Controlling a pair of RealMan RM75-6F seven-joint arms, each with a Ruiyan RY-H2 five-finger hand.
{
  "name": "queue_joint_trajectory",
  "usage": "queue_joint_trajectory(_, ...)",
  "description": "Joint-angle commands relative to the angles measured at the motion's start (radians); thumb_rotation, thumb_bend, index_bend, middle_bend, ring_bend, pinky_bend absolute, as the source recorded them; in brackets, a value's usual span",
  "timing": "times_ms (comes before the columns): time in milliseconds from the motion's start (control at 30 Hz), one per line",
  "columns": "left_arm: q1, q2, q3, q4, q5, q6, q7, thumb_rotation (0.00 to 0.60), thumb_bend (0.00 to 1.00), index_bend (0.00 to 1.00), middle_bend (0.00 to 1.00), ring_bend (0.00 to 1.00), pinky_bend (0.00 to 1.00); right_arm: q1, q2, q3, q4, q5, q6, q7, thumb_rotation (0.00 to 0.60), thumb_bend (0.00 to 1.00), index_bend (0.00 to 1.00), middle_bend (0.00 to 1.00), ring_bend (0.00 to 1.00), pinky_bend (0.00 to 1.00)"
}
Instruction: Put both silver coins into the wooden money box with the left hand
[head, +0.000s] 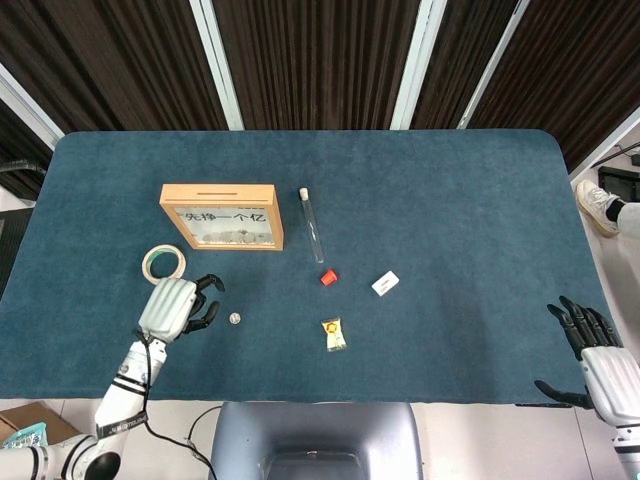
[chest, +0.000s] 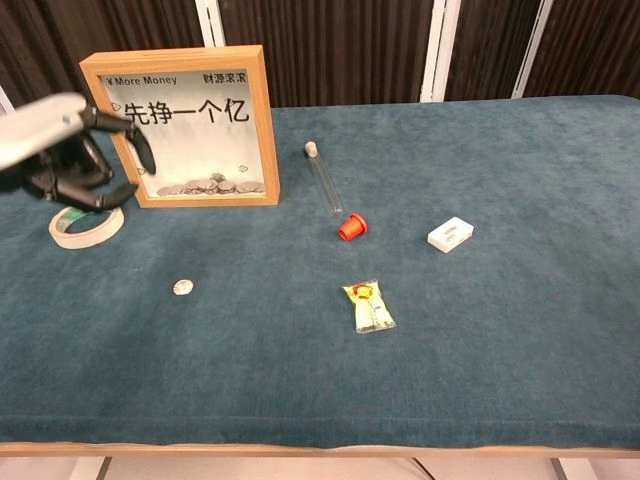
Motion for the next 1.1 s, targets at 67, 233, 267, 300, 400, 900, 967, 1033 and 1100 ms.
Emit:
queue_joint_trajectory(67, 0.071, -0.129, 0.054, 0.161, 0.048, 0.008, -0.047, 0.600, 0.43, 0.47, 1.00, 1.00, 1.00, 0.000, 0.001, 0.003, -0.001, 0.003, 0.002, 0.003, 0.600, 0.10, 0.00, 0.00, 0.00, 0.00)
queue_joint_trajectory(233, 0.102, -0.238, 0.064, 0.309, 0.078, 0.002, -0.022, 0.600, 0.43, 0.47, 1.00, 1.00, 1.00, 0.002, -0.001, -0.002, 0.000, -0.007, 0.000, 0.000, 0.600, 0.10, 0.00, 0.00, 0.00, 0.00)
queue_joint_trajectory(267, 0.106, -0.253, 0.065, 0.332, 0.081, -0.001, -0.017, 0.600, 0.43, 0.47, 1.00, 1.00, 1.00, 0.002, -0.001, -0.002, 0.000, -0.008, 0.001, -0.001, 0.600, 0.10, 0.00, 0.00, 0.00, 0.00)
queue_joint_trajectory(300, 0.111, -0.273, 0.065, 0.360, 0.086, -0.004, -0.010, 0.600, 0.43, 0.47, 1.00, 1.00, 1.00, 0.002, -0.002, -0.002, 0.000, -0.009, 0.002, -0.002, 0.600, 0.10, 0.00, 0.00, 0.00, 0.00)
queue_joint_trajectory(400, 0.123, -0.311, 0.065, 0.413, 0.103, -0.008, -0.004, 0.600, 0.41, 0.46, 1.00, 1.00, 1.00, 0.002, -0.002, -0.003, 0.000, -0.007, 0.001, -0.003, 0.600, 0.10, 0.00, 0.00, 0.00, 0.00)
queue_joint_trajectory(900, 0.134, -0.400, 0.001, 0.530, 0.115, -0.049, 0.105, 0.600, 0.41, 0.42, 1.00, 1.00, 1.00, -0.002, 0.002, -0.005, 0.001, -0.010, 0.011, 0.002, 0.600, 0.10, 0.00, 0.00, 0.00, 0.00)
queue_joint_trajectory(967, 0.136, -0.412, -0.007, 0.541, 0.110, -0.048, 0.141, 0.600, 0.41, 0.42, 1.00, 1.00, 1.00, -0.002, 0.003, -0.006, 0.001, -0.010, 0.009, 0.001, 0.600, 0.10, 0.00, 0.00, 0.00, 0.00)
queue_joint_trajectory(1033, 0.138, -0.425, -0.016, 0.556, 0.106, -0.048, 0.171, 0.600, 0.41, 0.42, 1.00, 1.00, 1.00, -0.002, 0.004, -0.006, 0.001, -0.009, 0.008, 0.002, 0.600, 0.10, 0.00, 0.00, 0.00, 0.00)
queue_joint_trajectory(1100, 0.139, -0.431, -0.022, 0.560, 0.102, -0.055, 0.183, 0.600, 0.41, 0.42, 1.00, 1.00, 1.00, -0.003, 0.005, -0.006, 0.000, -0.008, 0.009, 0.003, 0.600, 0.10, 0.00, 0.00, 0.00, 0.00)
